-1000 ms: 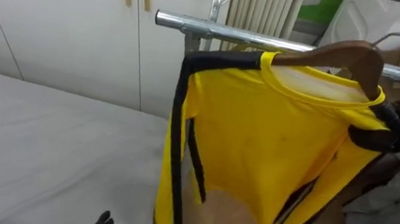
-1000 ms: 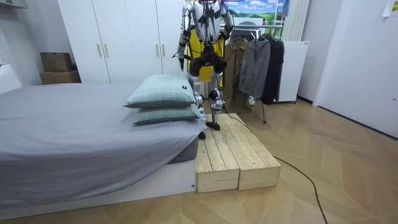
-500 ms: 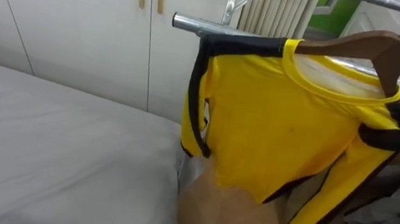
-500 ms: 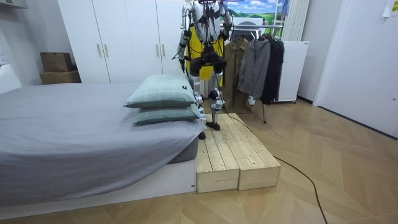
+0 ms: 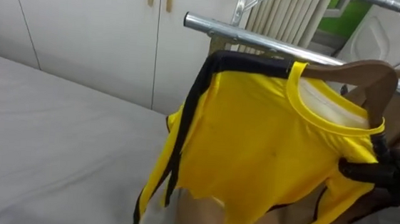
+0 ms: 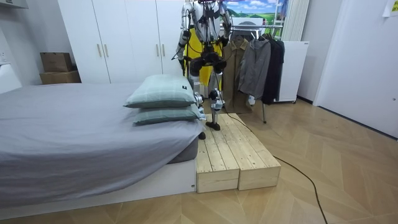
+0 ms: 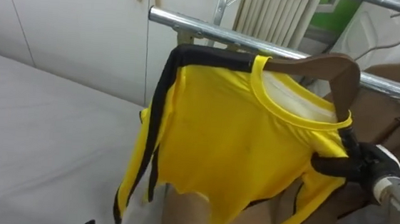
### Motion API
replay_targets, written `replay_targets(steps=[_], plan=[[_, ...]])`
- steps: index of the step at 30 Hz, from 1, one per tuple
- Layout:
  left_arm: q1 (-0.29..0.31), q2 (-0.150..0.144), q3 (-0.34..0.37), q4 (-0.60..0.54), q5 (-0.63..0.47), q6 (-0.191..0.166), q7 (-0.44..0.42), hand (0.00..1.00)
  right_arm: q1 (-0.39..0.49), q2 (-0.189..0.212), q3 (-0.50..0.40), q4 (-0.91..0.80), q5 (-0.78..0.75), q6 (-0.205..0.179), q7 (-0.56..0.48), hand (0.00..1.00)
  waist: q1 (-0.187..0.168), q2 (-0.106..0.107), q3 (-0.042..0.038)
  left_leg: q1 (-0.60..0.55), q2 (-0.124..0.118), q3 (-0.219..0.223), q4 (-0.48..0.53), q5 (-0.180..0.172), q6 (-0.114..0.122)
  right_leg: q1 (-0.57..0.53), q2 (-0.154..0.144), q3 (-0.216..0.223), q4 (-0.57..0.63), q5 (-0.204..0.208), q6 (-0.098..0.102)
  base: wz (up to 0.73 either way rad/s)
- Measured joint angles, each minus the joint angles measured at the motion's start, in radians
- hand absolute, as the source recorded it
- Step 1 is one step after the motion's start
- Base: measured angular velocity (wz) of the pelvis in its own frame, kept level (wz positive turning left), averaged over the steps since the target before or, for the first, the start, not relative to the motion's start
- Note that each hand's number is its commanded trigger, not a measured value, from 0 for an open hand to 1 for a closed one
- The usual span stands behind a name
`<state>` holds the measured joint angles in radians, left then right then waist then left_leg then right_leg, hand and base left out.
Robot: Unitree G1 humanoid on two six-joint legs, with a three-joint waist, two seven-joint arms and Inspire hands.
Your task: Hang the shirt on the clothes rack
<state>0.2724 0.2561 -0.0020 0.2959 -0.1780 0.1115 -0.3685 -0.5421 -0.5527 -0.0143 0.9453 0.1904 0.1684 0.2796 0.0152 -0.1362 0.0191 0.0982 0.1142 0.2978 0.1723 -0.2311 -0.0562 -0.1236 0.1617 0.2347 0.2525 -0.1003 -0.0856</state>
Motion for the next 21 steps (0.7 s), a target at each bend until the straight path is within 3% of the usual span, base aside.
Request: replay_targets(steps=[4, 12, 21], plan=[[-0.013, 0.001, 0.0, -0.004, 0.0, 0.0, -0.017, 0.0, 0.0, 0.0, 0.005, 0.031, -0.003, 0.001, 0.052, 1.0, 0.017, -0.002, -0.0005, 0.001, 0.0, -0.001, 0.0, 0.0, 0.0, 0.003, -0.001, -0.002, 0.0, 0.0, 0.0, 0.0], [-0.041, 0.003, -0.01, -0.004, 0.001, -0.001, -0.018, 0.0, 0.003, 0.023, 0.068, 0.07, -0.088, 0.001, 0.123, 1.0, 0.02, -0.016, 0.0052, 0.002, -0.001, -0.022, 0.006, 0.0, 0.0, 0.017, -0.007, -0.016, -0.007, 0.0, 0.0, 0.06], [-0.046, 0.008, -0.01, -0.004, 0.003, -0.001, -0.018, 0.0, 0.014, 0.046, 0.071, 0.105, -0.166, 0.004, 0.16, 1.0, 0.021, -0.019, 0.0039, 0.0, -0.001, -0.027, 0.006, 0.0, 0.0, 0.024, -0.01, -0.025, -0.016, 0.0, 0.0, 0.03]])
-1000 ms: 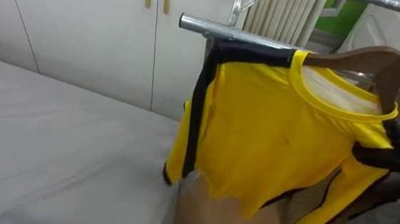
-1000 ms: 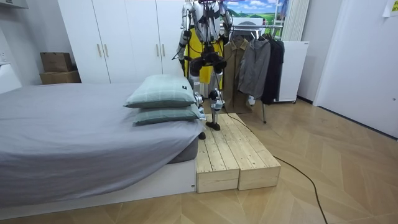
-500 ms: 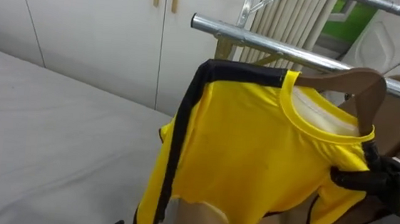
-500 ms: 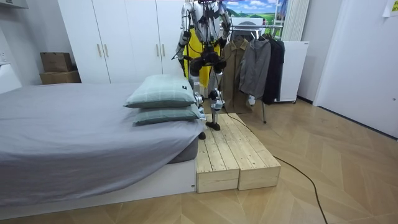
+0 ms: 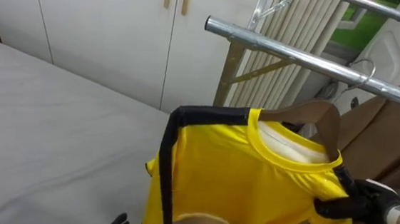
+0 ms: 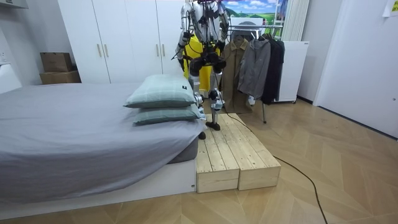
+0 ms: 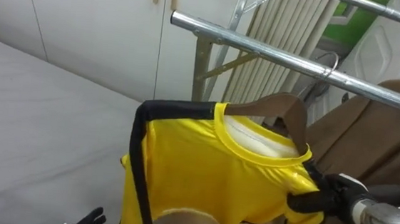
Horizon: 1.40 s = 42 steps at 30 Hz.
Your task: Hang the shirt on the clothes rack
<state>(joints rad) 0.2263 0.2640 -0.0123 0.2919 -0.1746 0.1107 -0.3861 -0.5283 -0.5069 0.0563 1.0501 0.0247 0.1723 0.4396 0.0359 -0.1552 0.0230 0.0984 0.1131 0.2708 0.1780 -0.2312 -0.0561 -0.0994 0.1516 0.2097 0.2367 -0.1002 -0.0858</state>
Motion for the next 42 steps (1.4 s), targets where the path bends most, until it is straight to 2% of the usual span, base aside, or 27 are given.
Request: replay_targets(steps=[5, 13, 19, 29, 35, 36, 37, 38, 42], plan=[[-0.007, 0.0, -0.029, 0.004, 0.047, 0.0, 0.0, 0.0, 0.034, 0.021, 0.0, 0.002, 0.0, 0.0, -0.001, 1.0, 0.001, 0.004, -0.001, 0.011, 0.001, 0.001, 0.0, 0.0, 0.0, 0.018, -0.002, -0.011, -0.015, 0.0, -0.001, 0.04], [-0.039, 0.001, -0.063, 0.012, 0.055, 0.001, -0.002, 0.0, 0.052, 0.065, 0.001, 0.009, 0.067, 0.0, 0.0, 1.0, 0.008, 0.029, -0.011, 0.009, 0.0, -0.003, 0.002, 0.0, 0.0, 0.018, 0.0, -0.017, -0.013, 0.0, 0.0, 0.02], [-0.051, 0.002, -0.085, -0.001, 0.057, 0.0, -0.01, 0.0, 0.052, 0.095, 0.001, 0.066, 0.107, -0.022, -0.021, 1.0, 0.023, 0.033, -0.0125, 0.014, 0.0, -0.023, 0.003, 0.0, 0.0, 0.03, -0.008, -0.033, -0.016, 0.0, -0.001, 0.08], [-0.073, 0.01, -0.085, -0.022, 0.058, 0.001, -0.01, 0.0, 0.052, 0.112, 0.001, 0.084, 0.12, -0.04, -0.052, 1.0, 0.026, 0.039, -0.012, 0.0, -0.003, -0.038, 0.011, 0.0, 0.0, 0.027, -0.014, -0.048, -0.02, 0.0, -0.001, 0.05], [-0.078, 0.01, -0.086, -0.032, 0.058, 0.001, -0.01, 0.0, 0.052, 0.112, 0.001, 0.084, 0.124, -0.049, -0.057, 1.0, 0.025, 0.053, -0.0175, 0.0, -0.002, -0.038, 0.011, 0.0, 0.0, 0.028, -0.014, -0.048, -0.021, 0.0, -0.001, 0.0], [-0.078, 0.01, -0.085, -0.032, 0.058, 0.001, -0.01, 0.0, 0.052, 0.112, 0.001, 0.084, 0.124, -0.049, -0.057, 0.84, 0.024, 0.053, -0.0175, 0.0, -0.002, -0.038, 0.011, 0.0, 0.0, 0.028, -0.014, -0.048, -0.021, 0.0, -0.001, 0.0], [-0.078, 0.01, -0.086, -0.032, 0.058, 0.001, -0.011, 0.0, 0.052, 0.112, 0.001, 0.084, 0.124, -0.049, -0.057, 0.34, 0.025, 0.053, -0.0175, 0.0, -0.002, -0.038, 0.011, 0.0, 0.0, 0.028, -0.014, -0.048, -0.021, 0.0, -0.001, 0.0], [-0.078, 0.01, -0.086, -0.032, 0.058, 0.001, -0.011, 0.0, 0.052, 0.112, 0.001, 0.084, 0.124, -0.049, -0.057, 0.0, 0.025, 0.053, -0.0175, 0.0, -0.002, -0.038, 0.011, 0.0, 0.0, 0.028, -0.014, -0.048, -0.021, 0.0, -0.001, 0.0], [-0.078, 0.01, -0.086, -0.032, 0.058, 0.001, -0.011, 0.0, 0.052, 0.112, 0.001, 0.084, 0.124, -0.049, -0.058, 0.0, 0.024, 0.053, -0.0172, 0.001, -0.003, -0.039, 0.011, 0.0, 0.0, 0.028, -0.014, -0.048, -0.019, 0.0, -0.001, 0.0]])
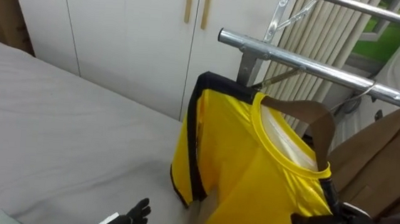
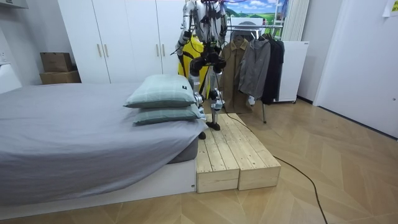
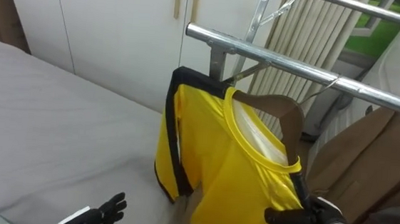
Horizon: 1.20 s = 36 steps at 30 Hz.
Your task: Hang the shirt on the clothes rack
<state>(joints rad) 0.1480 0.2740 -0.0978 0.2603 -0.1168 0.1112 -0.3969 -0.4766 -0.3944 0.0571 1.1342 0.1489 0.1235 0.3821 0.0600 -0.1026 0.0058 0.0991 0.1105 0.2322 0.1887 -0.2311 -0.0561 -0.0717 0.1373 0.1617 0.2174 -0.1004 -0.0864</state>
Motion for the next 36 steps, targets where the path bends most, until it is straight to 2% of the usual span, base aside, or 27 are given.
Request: replay_targets(steps=[14, 18, 23, 27, 30, 31, 33, 36], plan=[[0.0, 0.001, 0.0, -0.027, 0.0, 0.007, -0.012, 0.0, -0.002, -0.003, -0.002, 0.023, -0.011, 0.001, -0.002, 0.0, -0.002, -0.012, 0.0051, 0.001, 0.0, 0.0, -0.002, 0.0, 0.0, 0.004, 0.002, 0.002, -0.008, 0.0, 0.0, 0.0], [0.001, 0.002, 0.0, -0.027, -0.002, 0.013, -0.01, 0.0, -0.005, -0.013, -0.002, 0.031, -0.099, 0.002, -0.011, 0.0, -0.003, -0.013, 0.0054, 0.001, 0.0, 0.003, -0.004, 0.0, 0.0, 0.003, 0.004, 0.003, -0.01, 0.0, 0.0, 0.0], [0.002, 0.012, 0.001, -0.025, -0.01, 0.013, -0.006, 0.0, -0.018, -0.037, -0.003, 0.03, -0.173, 0.003, -0.038, 0.0, -0.01, -0.012, 0.0057, 0.0, 0.0, 0.011, -0.004, 0.0, 0.0, -0.004, 0.006, 0.015, -0.004, -0.001, 0.0, -0.07], [0.001, 0.013, 0.002, -0.024, -0.009, 0.012, -0.006, 0.0, -0.051, -0.054, -0.005, 0.014, -0.204, 0.001, -0.072, 0.0, -0.035, -0.012, 0.0056, 0.001, 0.0, 0.024, -0.005, 0.0, 0.0, -0.016, 0.008, 0.033, 0.007, -0.001, 0.0, -0.14], [0.002, 0.013, 0.007, -0.025, -0.007, 0.012, -0.006, 0.0, -0.051, -0.09, -0.009, -0.049, -0.243, 0.001, -0.077, 0.0, -0.044, -0.006, 0.0046, 0.003, 0.0, 0.036, -0.005, 0.0, 0.0, -0.02, 0.011, 0.043, 0.011, -0.001, 0.0, -0.1], [0.002, 0.013, 0.008, -0.025, -0.007, 0.012, -0.006, 0.0, -0.052, -0.099, -0.02, -0.066, -0.264, -0.003, -0.085, 0.0, -0.055, -0.005, 0.0047, 0.007, 0.0, 0.039, -0.005, 0.0, 0.0, -0.016, 0.01, 0.043, 0.012, -0.001, 0.0, -0.04], [0.001, 0.013, 0.008, -0.027, -0.007, 0.005, -0.004, 0.0, -0.053, -0.103, -0.04, -0.094, -0.282, -0.005, -0.118, 0.0, -0.057, -0.005, 0.0048, 0.012, 0.001, 0.041, -0.005, 0.0, 0.0, -0.015, 0.014, 0.05, 0.018, -0.002, 0.0, -0.11], [-0.001, 0.015, 0.016, -0.026, -0.01, -0.012, 0.002, 0.0, -0.055, -0.108, -0.041, -0.143, -0.3, -0.029, -0.175, 0.0, -0.061, -0.002, 0.0063, 0.016, 0.002, 0.042, -0.005, 0.0, 0.0, -0.019, 0.02, 0.068, 0.021, -0.001, 0.0, -0.17]])
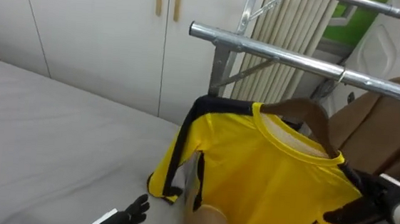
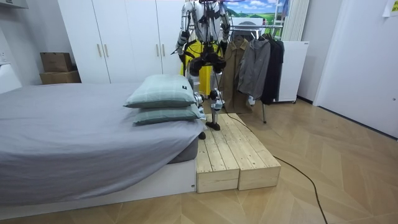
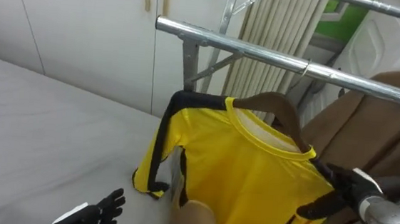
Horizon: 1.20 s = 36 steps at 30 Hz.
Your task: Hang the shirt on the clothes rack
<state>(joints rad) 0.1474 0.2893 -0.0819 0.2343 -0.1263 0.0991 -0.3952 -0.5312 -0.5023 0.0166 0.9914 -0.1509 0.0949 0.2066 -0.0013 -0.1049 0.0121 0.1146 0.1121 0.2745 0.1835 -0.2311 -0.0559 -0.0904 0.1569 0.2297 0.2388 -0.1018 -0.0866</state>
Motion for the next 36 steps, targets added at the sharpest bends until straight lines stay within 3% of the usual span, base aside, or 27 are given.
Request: replay_targets(steps=[6, 16, 22, 32, 36], plan=[[-0.003, -0.002, 0.003, 0.003, -0.001, -0.045, 0.021, 0.0, 0.001, 0.0, 0.0, -0.176, -0.074, -0.031, -0.109, 0.0, -0.022, 0.022, 0.005, -0.006, -0.001, 0.002, 0.0, 0.0, 0.0, -0.023, 0.007, 0.017, 0.02, 0.0, 0.0, -0.11], [-0.003, 0.002, 0.001, 0.003, -0.001, -0.081, 0.021, 0.0, 0.012, 0.0, 0.001, -0.388, -0.051, -0.092, -0.207, 0.0, -0.038, 0.04, 0.0001, -0.02, 0.005, 0.003, 0.005, 0.0, 0.0, -0.039, 0.014, 0.017, 0.027, 0.001, -0.006, 0.0], [-0.003, 0.01, 0.0, 0.003, -0.001, -0.098, 0.022, 0.0, 0.02, 0.0, 0.007, -0.426, -0.046, -0.124, -0.225, 0.0, -0.051, 0.044, -0.0035, -0.015, 0.01, 0.003, 0.005, 0.0, 0.0, -0.029, 0.017, 0.017, 0.019, 0.003, -0.009, 0.0], [-0.003, 0.012, -0.001, 0.003, -0.002, -0.103, 0.051, 0.0, 0.05, 0.0, 0.011, -0.428, -0.042, -0.129, -0.226, 0.0, -0.065, 0.047, -0.0024, -0.015, 0.013, 0.002, 0.006, 0.0, 0.0, -0.028, 0.026, 0.035, 0.019, 0.005, -0.014, -0.05], [0.0, 0.012, -0.005, 0.003, -0.003, -0.103, 0.065, 0.0, 0.114, 0.0, 0.01, -0.429, -0.015, -0.138, -0.231, 0.0, -0.074, 0.048, -0.0022, -0.002, 0.014, 0.018, 0.007, 0.0, 0.0, -0.011, 0.027, 0.049, 0.017, 0.006, -0.015, -0.05]])
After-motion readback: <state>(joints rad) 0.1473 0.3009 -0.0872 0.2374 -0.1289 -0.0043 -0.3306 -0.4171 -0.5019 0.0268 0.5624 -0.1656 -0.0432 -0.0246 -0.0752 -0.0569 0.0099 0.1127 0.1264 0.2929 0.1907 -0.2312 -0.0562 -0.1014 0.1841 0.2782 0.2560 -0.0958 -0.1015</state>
